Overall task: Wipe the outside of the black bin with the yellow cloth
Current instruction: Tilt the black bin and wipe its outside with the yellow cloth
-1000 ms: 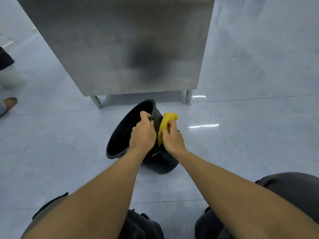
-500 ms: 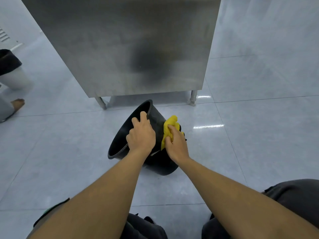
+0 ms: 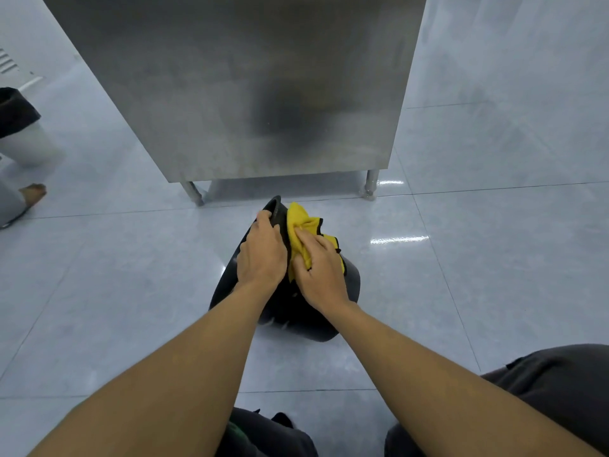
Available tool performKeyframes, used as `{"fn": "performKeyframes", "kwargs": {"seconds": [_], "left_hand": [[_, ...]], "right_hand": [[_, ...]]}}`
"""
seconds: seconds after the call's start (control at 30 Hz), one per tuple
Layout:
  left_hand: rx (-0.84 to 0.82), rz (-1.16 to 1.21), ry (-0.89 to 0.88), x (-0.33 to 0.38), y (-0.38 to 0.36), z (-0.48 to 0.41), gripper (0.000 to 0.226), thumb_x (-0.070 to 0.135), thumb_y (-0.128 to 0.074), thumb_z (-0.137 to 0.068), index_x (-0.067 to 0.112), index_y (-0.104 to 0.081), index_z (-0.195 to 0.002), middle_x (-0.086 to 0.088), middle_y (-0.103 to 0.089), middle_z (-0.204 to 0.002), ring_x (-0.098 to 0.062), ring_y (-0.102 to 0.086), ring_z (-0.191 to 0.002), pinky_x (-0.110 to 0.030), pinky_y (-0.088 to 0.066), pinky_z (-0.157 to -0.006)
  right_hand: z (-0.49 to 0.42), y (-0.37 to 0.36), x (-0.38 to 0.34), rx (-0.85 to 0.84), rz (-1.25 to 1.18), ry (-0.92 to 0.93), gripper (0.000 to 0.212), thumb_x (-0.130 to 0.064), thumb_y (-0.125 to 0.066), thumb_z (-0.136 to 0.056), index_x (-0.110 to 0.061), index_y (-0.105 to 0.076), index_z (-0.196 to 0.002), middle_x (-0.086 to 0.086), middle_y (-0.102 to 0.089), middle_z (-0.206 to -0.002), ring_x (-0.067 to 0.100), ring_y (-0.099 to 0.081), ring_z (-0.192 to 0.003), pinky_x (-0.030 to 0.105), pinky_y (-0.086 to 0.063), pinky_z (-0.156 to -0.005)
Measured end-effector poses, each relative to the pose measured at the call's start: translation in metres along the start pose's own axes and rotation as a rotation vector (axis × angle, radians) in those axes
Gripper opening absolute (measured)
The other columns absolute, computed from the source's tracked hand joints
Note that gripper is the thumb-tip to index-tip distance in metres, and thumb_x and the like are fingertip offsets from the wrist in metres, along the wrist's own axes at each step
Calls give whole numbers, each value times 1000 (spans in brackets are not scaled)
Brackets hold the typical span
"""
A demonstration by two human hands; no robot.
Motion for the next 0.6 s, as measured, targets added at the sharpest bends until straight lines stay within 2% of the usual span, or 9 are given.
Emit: {"fn": "performKeyframes", "kwargs": {"seconds": [0.07, 0.23, 0.33, 0.4, 0.47, 0.53, 0.6], "left_hand": [[40, 4, -5, 4, 2, 1, 17, 22, -39, -105, 12, -43, -117, -11, -60, -115, -37, -60, -97, -44, -43, -73], [70, -101, 0, -2, 5, -4, 21, 16, -43, -102, 12, -43, -123, -14, -53, -115, -27, -54, -86, -35, -43, -66], [37, -194, 0, -4, 7, -4, 22, 25, -35, -106, 15, -45, -123, -14, -56, -111, -32, -54, -84, -38, -40, -67], [6, -242, -17, -4, 6, -4, 29, 29, -30, -107, 17, -47, -127, -14, -63, -106, -37, -60, -91, -40, -41, -70], [-16, -232, -24, -5, 5, -3, 34, 30, -28, -107, 18, -47, -133, -15, -66, -106, -37, -62, -96, -41, -43, -73], [-31, -184, -28, -6, 5, -2, 35, 29, -27, -108, 16, -46, -134, -16, -66, -108, -35, -61, -95, -41, -42, -74], [-41, -139, -40, -5, 4, 0, 34, 27, -26, -108, 15, -45, -134, -17, -65, -108, -36, -59, -93, -42, -43, -76]], "right_hand": [[3, 4, 20, 27, 38, -107, 50, -23, -52, -93, -32, -49, -142, -3, -52, -140, 16, -45, -127, 33, -38, -104], [24, 16, 85, 59, 123, -390, 45, -24, -45, -93, -32, -53, -136, 9, -60, -121, 31, -53, -115, 44, -48, -95], [38, 23, 114, 115, 22, -631, 46, -23, -39, -96, -36, -51, -138, 13, -57, -123, 33, -55, -111, 38, -46, -98], [43, 24, 121, 146, -27, -757, 43, -24, -37, -99, -36, -52, -138, 12, -55, -123, 30, -56, -100, 31, -43, -92], [38, 24, 111, 169, -35, -754, 37, -23, -37, -99, -32, -63, -124, 13, -54, -117, 27, -54, -88, 27, -43, -82], [26, 19, 92, 172, -35, -618, 31, -17, -40, -96, -25, -68, -103, 15, -56, -108, 31, -57, -92, 30, -47, -81], [15, 11, 65, 138, -7, -472, 30, -15, -43, -92, -23, -69, -106, 14, -61, -108, 31, -57, -99, 32, -49, -83]]}}
Point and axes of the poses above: each hand's wrist, its own z-axis away from the middle knuckle, its own y-axis out of the back of the hand, x = y × z, the point moved 7 cm from there along -z, towards the middle knuckle
